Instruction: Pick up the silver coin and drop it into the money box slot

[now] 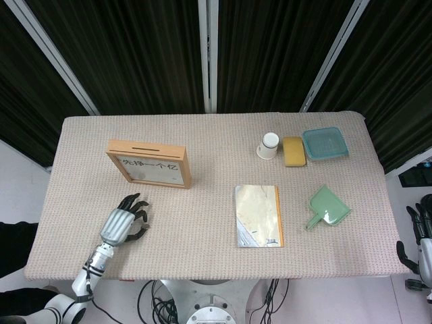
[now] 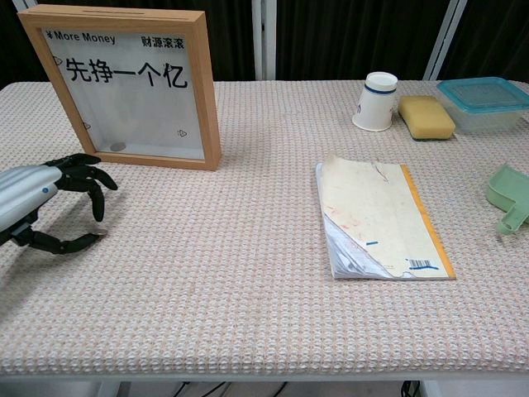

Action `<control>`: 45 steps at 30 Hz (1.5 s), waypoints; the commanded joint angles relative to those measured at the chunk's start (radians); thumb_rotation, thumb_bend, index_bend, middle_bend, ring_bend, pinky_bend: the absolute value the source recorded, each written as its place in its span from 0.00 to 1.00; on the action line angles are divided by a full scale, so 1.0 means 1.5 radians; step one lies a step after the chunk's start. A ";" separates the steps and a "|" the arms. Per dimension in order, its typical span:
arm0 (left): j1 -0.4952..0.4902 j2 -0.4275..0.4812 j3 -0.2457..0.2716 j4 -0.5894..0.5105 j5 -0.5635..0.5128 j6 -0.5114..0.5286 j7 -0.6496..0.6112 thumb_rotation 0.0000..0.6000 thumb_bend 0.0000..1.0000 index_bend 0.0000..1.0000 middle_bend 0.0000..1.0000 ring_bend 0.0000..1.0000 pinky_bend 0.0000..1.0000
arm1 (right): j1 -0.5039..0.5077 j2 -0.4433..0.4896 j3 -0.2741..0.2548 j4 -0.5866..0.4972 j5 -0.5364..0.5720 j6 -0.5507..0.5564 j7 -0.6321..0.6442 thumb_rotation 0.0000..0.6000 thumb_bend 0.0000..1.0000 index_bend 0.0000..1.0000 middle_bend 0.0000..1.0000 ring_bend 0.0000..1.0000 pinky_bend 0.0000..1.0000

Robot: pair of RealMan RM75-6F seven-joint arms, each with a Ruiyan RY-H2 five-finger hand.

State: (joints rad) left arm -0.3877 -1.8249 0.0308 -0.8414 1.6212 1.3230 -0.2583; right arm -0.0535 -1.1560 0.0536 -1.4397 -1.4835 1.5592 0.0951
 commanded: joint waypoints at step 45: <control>0.053 0.269 -0.043 -0.286 -0.032 0.121 0.112 1.00 0.44 0.61 0.27 0.06 0.14 | 0.008 0.001 0.005 -0.004 -0.003 -0.006 0.004 1.00 0.40 0.00 0.00 0.00 0.00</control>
State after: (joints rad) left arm -0.3106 -1.4696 0.0003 -1.2244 1.5924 1.4841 -0.1237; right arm -0.0425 -1.1535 0.0612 -1.4437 -1.4867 1.5499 0.1026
